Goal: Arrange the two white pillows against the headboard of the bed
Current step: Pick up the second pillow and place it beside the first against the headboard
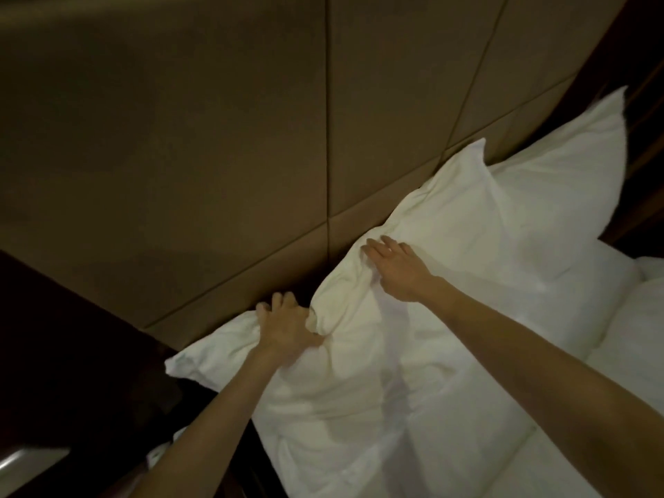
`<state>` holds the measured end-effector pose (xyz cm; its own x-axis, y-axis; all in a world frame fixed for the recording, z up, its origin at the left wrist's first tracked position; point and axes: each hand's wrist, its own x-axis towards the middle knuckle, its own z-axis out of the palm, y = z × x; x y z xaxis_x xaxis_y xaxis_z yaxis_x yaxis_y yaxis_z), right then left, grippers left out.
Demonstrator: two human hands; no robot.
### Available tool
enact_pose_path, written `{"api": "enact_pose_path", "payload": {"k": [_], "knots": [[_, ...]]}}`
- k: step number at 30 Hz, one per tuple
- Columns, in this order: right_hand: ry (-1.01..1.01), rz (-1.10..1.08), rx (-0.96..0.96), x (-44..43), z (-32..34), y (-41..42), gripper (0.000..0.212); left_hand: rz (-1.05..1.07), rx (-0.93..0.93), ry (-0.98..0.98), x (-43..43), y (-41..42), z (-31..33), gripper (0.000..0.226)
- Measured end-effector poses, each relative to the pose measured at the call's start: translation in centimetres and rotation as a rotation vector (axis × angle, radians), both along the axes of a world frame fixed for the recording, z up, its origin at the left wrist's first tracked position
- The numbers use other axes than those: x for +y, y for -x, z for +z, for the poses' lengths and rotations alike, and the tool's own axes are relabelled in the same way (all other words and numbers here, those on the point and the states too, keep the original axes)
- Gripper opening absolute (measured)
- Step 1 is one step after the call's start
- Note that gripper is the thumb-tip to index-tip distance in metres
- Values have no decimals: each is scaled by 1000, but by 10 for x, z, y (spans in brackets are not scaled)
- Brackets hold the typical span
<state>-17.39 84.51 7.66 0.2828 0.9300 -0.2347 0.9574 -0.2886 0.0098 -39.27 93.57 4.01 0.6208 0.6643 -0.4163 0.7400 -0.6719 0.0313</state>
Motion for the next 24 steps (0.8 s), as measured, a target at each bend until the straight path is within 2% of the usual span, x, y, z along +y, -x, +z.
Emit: {"api": "enact_pose_path", "payload": {"k": [2, 4, 6, 10, 13, 16, 19, 24], "knots": [[-2, 15, -28, -7, 4, -4, 76, -45, -48, 155, -7, 7, 13, 57], [37, 21, -86, -13, 10, -9, 79, -34, -174, 437, -18, 16, 23, 41], [134, 30, -223, -18, 20, -19, 73, -62, -246, 567, -30, 20, 30, 25], [305, 87, -457, -35, 41, -38, 54, -167, -313, 487, -50, 23, 40, 29], [352, 135, -527, -54, 51, -42, 49, -179, -352, 440, -59, 27, 46, 12], [247, 62, -519, -66, 67, -44, 43, -120, -379, 335, -55, 25, 59, 30], [86, -42, -509, -72, 94, -57, 38, -92, -433, 211, -51, 18, 86, 37], [-129, -118, -505, -68, 128, -69, 33, -86, -710, 23, -53, 17, 141, 49]]}}
